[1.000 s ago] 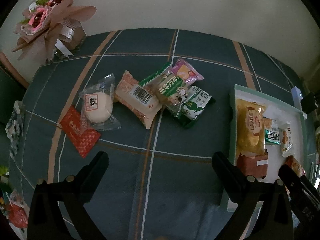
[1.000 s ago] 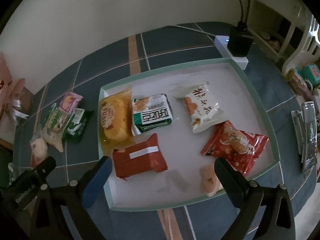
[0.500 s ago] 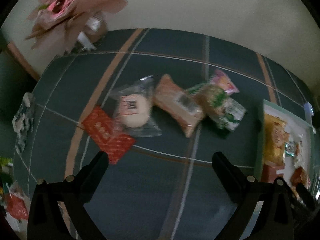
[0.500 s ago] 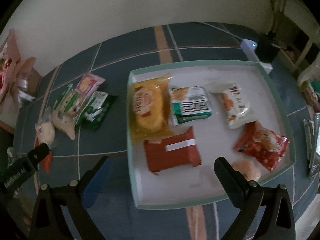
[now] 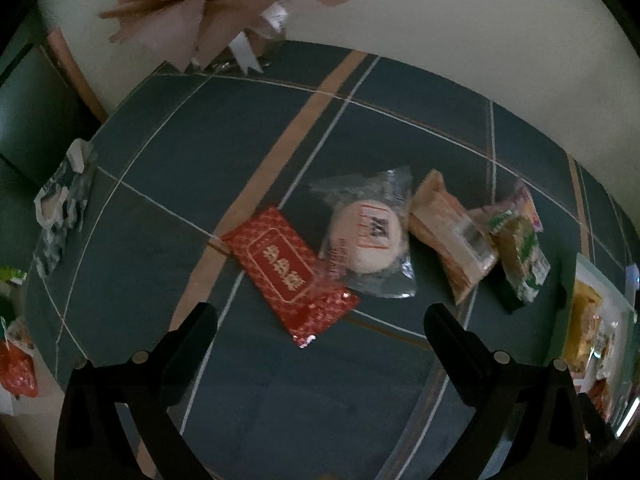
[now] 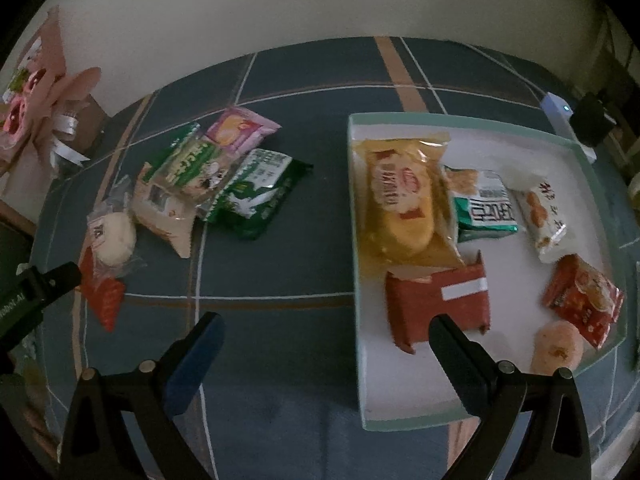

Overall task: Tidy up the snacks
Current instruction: 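Move the left gripper to the red packet while the right approaches the wrapped bun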

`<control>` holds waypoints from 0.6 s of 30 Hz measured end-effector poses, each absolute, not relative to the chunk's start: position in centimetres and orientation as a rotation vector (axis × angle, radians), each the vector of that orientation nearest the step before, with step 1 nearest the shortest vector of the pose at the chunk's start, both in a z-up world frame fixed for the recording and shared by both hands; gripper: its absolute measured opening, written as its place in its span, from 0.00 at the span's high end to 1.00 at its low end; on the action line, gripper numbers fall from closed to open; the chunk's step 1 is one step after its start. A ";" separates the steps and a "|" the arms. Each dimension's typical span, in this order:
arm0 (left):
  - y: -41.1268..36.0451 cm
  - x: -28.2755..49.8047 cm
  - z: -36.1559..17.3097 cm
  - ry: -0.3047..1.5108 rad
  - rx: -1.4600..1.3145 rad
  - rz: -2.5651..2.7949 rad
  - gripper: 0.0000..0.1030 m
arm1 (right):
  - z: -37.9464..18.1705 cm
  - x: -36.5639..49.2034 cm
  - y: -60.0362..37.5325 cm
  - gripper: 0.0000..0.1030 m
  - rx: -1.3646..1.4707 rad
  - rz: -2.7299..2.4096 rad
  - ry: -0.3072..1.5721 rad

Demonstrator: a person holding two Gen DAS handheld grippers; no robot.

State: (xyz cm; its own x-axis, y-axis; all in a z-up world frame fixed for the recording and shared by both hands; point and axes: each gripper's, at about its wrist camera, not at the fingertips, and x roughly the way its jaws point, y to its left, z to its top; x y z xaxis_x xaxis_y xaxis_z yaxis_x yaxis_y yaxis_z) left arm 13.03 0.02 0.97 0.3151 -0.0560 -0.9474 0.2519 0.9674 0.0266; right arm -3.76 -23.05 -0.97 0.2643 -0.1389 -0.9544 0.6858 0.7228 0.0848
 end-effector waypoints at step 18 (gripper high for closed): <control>3.7 17.0 -1.9 1.319 0.073 -0.119 0.00 | -2.2 -1.3 -23.0 0.00 0.561 -0.577 1.142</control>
State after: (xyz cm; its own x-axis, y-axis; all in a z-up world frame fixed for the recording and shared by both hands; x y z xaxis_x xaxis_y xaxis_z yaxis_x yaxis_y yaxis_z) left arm 17.03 3.72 -1.92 0.2442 -0.0457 -0.9687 0.1283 0.9916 -0.0145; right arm -1.34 -23.02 -2.23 0.3066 -0.1354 -0.9422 0.6783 0.7255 0.1164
